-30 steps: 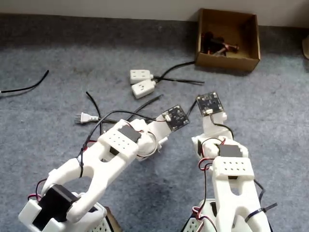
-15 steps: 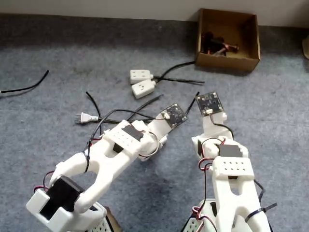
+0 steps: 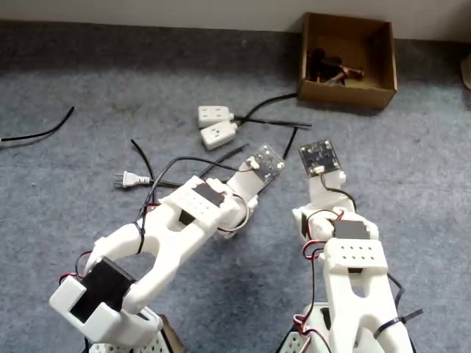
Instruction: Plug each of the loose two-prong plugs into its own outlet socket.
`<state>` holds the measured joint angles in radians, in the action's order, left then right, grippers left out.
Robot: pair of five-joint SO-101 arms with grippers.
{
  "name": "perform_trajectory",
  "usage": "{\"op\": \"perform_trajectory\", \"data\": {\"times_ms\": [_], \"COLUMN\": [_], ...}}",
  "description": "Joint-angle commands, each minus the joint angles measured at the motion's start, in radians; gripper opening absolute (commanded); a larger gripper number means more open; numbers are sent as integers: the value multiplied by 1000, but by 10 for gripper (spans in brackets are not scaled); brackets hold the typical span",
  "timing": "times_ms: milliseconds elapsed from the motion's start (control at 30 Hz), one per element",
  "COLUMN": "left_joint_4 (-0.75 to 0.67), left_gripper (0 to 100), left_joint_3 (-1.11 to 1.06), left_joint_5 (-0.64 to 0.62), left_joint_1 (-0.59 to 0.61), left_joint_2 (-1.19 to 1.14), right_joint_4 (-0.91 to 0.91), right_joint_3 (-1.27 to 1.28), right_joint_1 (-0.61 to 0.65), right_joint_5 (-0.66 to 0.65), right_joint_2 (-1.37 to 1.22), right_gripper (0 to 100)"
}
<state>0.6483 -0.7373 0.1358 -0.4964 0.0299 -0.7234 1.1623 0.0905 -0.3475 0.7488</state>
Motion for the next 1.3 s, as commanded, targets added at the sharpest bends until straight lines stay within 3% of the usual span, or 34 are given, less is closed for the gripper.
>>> {"op": "perform_trajectory", "data": {"times_ms": [0,200,467,633,967,1267], "left_joint_4": [-14,21,26,28,28,46], "left_gripper": [8,72,79,155,162,162], "left_joint_3": [48,54,56,73,77,111], "left_joint_5": [-11,-12,-9,-14,-18,-262], "left_joint_1": [10,12,19,56,51,48], "left_joint_2": [7,8,10,10,12,10], "right_joint_4": [19,19,19,19,19,19], "right_joint_3": [-4,-4,-4,-4,-4,-4], "right_joint_1": [-12,-12,-12,-12,-12,-12], "right_joint_5": [-12,-12,-12,-12,-12,-12], "right_joint_2": [33,33,33,33,33,33], "right_gripper": [109,109,109,109,109,109]}}
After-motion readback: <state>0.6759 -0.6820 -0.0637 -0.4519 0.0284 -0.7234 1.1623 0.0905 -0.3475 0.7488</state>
